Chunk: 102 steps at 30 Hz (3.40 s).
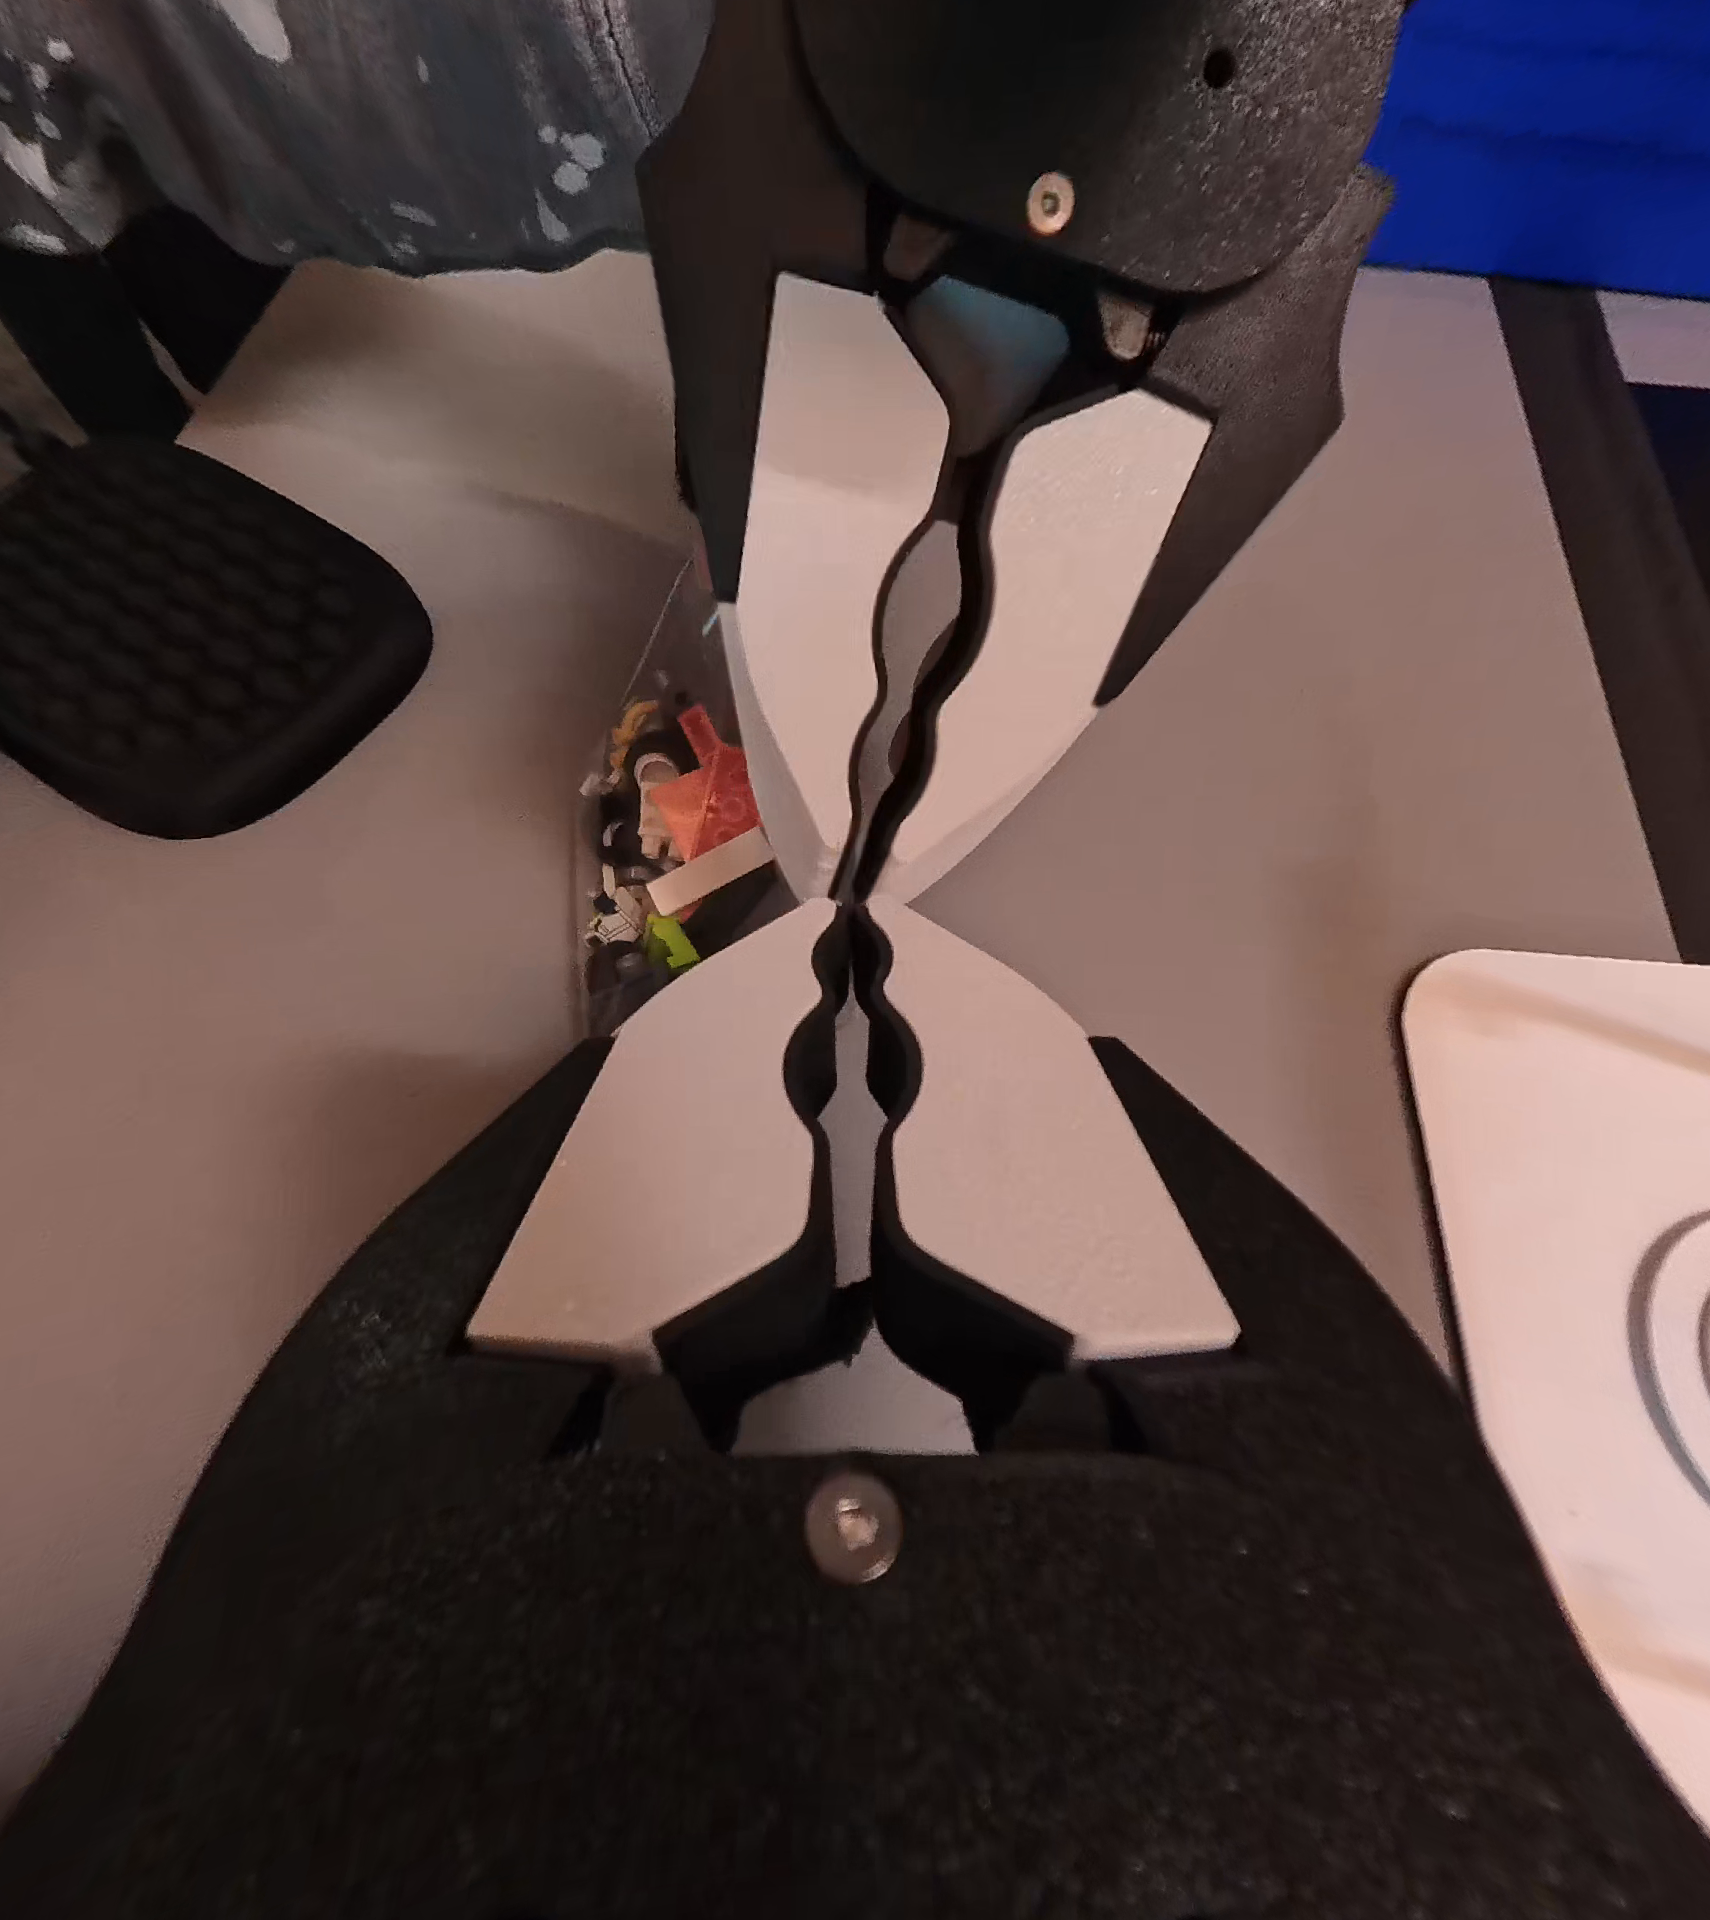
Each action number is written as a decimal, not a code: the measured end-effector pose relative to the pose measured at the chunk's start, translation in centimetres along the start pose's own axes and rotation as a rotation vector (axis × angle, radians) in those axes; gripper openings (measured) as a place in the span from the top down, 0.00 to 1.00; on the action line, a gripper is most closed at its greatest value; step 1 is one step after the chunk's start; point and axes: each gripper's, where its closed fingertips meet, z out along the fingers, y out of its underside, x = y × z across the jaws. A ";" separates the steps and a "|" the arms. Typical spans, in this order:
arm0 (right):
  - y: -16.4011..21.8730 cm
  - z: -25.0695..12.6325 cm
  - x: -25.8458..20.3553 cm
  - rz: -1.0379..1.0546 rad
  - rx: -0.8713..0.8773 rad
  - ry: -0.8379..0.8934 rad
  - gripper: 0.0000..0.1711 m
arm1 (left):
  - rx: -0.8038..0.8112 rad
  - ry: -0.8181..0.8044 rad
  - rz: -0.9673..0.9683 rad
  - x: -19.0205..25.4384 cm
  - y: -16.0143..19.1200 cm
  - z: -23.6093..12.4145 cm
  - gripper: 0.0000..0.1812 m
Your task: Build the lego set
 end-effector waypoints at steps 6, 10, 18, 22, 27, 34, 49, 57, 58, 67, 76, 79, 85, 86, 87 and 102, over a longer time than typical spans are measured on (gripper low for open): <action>0.1 0.3 0.0 -0.017 0.009 0.016 1.00 | 0.062 0.022 -0.065 0.0 0.1 -0.2 1.00; 0.0 0.4 0.2 -0.065 0.020 0.082 1.00 | 0.097 0.078 -0.216 -0.1 0.2 -0.4 1.00; 0.6 0.6 0.5 -0.325 -0.027 0.367 1.00 | 0.115 0.145 -0.403 -0.6 0.5 0.1 1.00; 1.0 0.7 0.4 -0.397 -0.009 0.445 1.00 | 0.114 0.175 -0.430 -0.6 0.7 0.5 1.00; 1.1 0.9 -0.1 -0.259 0.058 0.357 1.00 | 0.064 0.096 -0.308 -0.3 1.0 0.7 1.00; 0.7 0.2 -0.7 -0.149 0.118 0.251 1.00 | 0.040 -0.010 -0.107 0.1 0.2 0.1 0.99; 1.1 0.3 -1.8 -0.111 0.037 0.142 0.99 | -0.030 -0.035 -0.091 0.9 0.2 0.9 1.00; 1.0 0.3 -2.2 -0.243 -0.176 0.125 1.00 | -0.122 -0.050 -0.119 1.4 0.5 1.0 1.00; 0.9 0.3 -2.2 -0.254 -0.179 0.138 1.00 | -0.110 -0.037 -0.132 1.5 0.5 0.9 1.00; 0.8 0.9 -4.1 -0.693 -0.218 0.389 1.00 | 0.052 0.073 -0.324 0.7 0.8 -0.5 1.00; 0.1 -0.7 -3.6 -0.407 -0.038 0.364 1.00 | 0.063 0.079 -0.272 1.8 0.9 -0.8 1.00; 0.0 -1.2 -3.8 -0.283 0.035 0.305 1.00 | 0.081 0.063 -0.244 2.2 0.6 -1.2 1.00; 1.6 -1.4 -5.3 -0.212 0.050 0.257 1.00 | 0.127 0.053 -0.265 2.3 1.3 -2.4 1.00; 1.8 -1.4 -5.5 -0.197 0.060 0.251 1.00 | 0.138 0.057 -0.266 2.4 1.3 -2.6 1.00; 2.0 -1.3 -5.8 -0.176 0.071 0.237 1.00 | 0.148 0.056 -0.264 2.6 1.3 -2.8 1.00; 3.2 1.0 -9.7 -0.076 0.087 0.105 1.00 | 0.235 -0.012 -0.306 2.1 1.6 -3.6 1.00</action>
